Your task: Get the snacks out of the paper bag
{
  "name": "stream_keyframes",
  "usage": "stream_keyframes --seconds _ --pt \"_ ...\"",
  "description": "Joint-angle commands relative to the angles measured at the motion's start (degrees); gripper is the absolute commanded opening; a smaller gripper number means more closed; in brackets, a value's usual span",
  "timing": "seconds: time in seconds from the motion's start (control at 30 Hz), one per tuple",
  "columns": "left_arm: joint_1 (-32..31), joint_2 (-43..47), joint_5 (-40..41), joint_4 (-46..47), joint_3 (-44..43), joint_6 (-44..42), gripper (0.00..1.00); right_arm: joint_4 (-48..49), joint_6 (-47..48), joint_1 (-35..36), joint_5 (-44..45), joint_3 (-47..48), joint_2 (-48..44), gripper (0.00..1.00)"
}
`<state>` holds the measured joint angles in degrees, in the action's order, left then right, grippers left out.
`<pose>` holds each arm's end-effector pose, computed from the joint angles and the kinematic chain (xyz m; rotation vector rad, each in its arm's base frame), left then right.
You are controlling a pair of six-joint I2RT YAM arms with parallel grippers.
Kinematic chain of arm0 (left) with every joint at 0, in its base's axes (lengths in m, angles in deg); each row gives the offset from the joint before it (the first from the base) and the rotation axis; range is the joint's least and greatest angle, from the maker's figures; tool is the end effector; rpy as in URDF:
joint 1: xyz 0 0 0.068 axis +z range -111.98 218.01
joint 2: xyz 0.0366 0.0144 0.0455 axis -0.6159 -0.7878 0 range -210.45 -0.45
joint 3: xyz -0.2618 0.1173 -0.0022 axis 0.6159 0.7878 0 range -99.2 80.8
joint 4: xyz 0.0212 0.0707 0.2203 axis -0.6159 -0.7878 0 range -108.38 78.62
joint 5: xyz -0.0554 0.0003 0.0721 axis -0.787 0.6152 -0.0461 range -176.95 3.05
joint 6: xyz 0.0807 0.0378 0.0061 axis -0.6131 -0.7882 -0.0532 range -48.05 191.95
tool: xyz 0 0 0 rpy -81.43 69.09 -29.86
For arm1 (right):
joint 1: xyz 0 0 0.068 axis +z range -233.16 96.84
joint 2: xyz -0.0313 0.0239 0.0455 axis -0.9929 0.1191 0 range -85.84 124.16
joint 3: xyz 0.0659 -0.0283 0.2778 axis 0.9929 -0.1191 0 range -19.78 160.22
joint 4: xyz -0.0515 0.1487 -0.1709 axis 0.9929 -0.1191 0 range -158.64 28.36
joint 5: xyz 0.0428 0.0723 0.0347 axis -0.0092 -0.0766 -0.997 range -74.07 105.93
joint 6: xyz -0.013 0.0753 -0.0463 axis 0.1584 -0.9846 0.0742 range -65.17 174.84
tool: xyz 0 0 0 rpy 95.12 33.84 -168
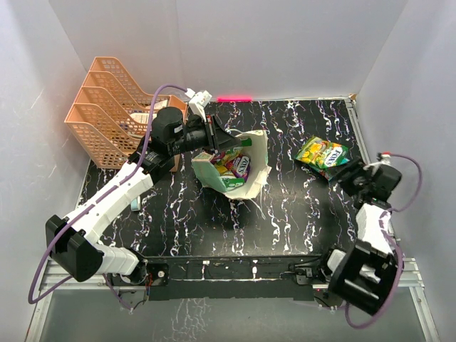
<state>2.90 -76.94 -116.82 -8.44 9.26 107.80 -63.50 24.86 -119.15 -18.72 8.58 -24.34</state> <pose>0.2355 -0.2142 0.4206 0.4339 1.7300 -1.3432 0.1990 -0.0884 0.2117 0.8530 1.9378 0.5942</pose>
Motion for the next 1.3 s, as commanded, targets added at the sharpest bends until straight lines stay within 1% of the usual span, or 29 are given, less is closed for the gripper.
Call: stream_keyframes --seconds 0.0,0.1,0.23,0.3,0.43,0.47,0.53,0.6,0.63,0.7,0.77,0.8,0.9,1.0,1.07,1.13,1.27 --pt "-0.39 0.63 -2.29 1.15 -0.87 -0.83 0.0 -7.95 2.14 13.24 -1.6 3.48 -5.88 0.62" --pt "-0.41 0.67 -3.2 1.5 -0.72 -0.96 0.0 -9.09 1.5 20.1 -0.56 7.52 -8.96 0.65" --pt "-0.39 1.72 -5.56 4.08 0.68 -1.29 0.0 -14.18 3.92 29.73 -1.99 16.31 -8.0 0.65" --pt "-0.42 2.22 -6.1 4.48 1.09 -1.68 0.0 -13.15 3.65 36.12 -0.74 18.56 -9.52 0.65" --pt "-0.39 2.72 -6.18 4.51 1.83 -2.15 0.0 -7.96 2.44 48.29 2.58 20.99 -11.45 0.66" --pt "-0.41 2.81 -6.26 4.73 2.11 -2.01 0.0 -6.16 1.37 50.9 4.34 21.08 -11.41 0.66" --pt "-0.39 2.78 -6.37 4.92 2.37 -1.58 0.0 -3.94 -3.3 55.92 11.08 20.84 -10.46 0.65" --pt "-0.4 2.87 -6.54 4.94 2.31 -1.34 0.0 -0.24 -7.08 60.49 14.92 19.95 -8.39 0.59" --pt "-0.39 2.91 -6.28 4.81 2.17 -1.34 0.0 1.31 -9.76 64.34 21.28 18.69 -8.15 0.59" --pt "-0.37 3.1 -5.49 4.84 1.96 -1.2 0.0 7.7 -12.53 70.08 29.21 15.16 -7.96 0.58" --pt "-0.39 3.26 -5.19 5.05 1.72 -0.89 0.0 9.62 -14.07 73.9 35.94 14.65 -6.34 0.58" --pt "-0.42 3.15 -5.27 5.18 1.54 -0.75 0.0 9.74 -14.84 75.07 38.65 15.07 -5.09 0.57" --pt "-0.39 2.93 -5.83 6.07 1.41 0.0 0.0 8.17 -17.64 76.35 42.69 17.77 0.68 0.56" --pt "-0.4 2.7 -6.58 7.18 1.41 0.94 0.0 7.63 -24.08 78.39 49.05 19.15 5.79 0.55" --pt "-0.42 2.72 -6.85 8.03 1.56 1.74 0.0 7.94 -26.59 80.06 53.68 20.17 8.74 0.55" --pt "-0.44 2.88 -7.12 8.55 1.76 2.21 0.0 6.14 -30.65 81.11 58.12 21.93 11.42 0.55" --pt "-0.4 3.13 -7.27 8.32 1.84 2.24 0.0 6.83 -33.4 82.1 63.08 23.6 16.13 0.56"
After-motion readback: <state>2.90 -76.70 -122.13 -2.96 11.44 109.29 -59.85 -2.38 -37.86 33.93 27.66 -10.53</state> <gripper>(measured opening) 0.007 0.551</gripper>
